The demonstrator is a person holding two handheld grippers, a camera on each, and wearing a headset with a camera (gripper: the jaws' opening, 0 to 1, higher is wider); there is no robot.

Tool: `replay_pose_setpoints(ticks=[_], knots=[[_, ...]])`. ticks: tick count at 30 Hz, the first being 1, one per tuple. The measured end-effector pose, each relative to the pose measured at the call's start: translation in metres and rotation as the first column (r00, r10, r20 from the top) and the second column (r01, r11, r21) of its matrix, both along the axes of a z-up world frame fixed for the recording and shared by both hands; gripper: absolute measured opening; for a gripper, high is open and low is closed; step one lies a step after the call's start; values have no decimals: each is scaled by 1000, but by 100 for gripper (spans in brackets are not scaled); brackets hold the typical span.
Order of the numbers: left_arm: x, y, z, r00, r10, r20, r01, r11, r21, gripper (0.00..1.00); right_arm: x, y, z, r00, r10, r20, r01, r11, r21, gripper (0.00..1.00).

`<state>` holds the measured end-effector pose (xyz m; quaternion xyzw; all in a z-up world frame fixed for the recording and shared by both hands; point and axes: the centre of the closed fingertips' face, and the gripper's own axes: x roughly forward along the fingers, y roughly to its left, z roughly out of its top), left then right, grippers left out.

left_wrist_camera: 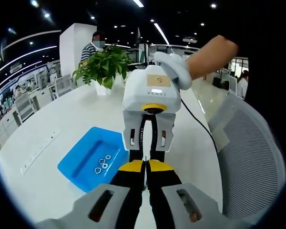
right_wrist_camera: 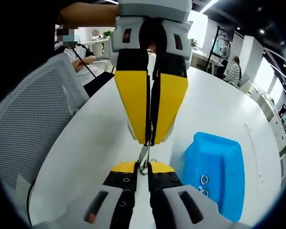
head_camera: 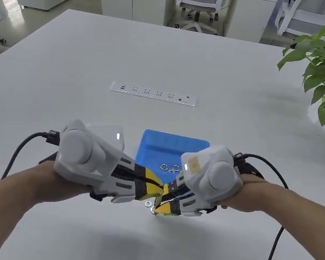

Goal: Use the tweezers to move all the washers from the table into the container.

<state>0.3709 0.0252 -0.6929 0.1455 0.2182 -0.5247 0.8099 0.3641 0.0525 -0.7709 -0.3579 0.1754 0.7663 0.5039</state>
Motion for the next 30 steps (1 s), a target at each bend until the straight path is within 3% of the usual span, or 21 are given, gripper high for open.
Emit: replay_pose_setpoints(ticks=[16,21,30], knots=[[1,1,-2,1000,8,-3,-8,1000,20,6,1,-1,0,1000,-27,-16,27,1000,-11,8],[-1,1,-4,1000,8,-7,-8,1000,27,11,3,-1,4,999,-33,-14,33,999,-4,8],[1,3,-1,1000,27,-13,-27,1000,2,27,6,-2,15,999,-43,-13,43,999,9,9]])
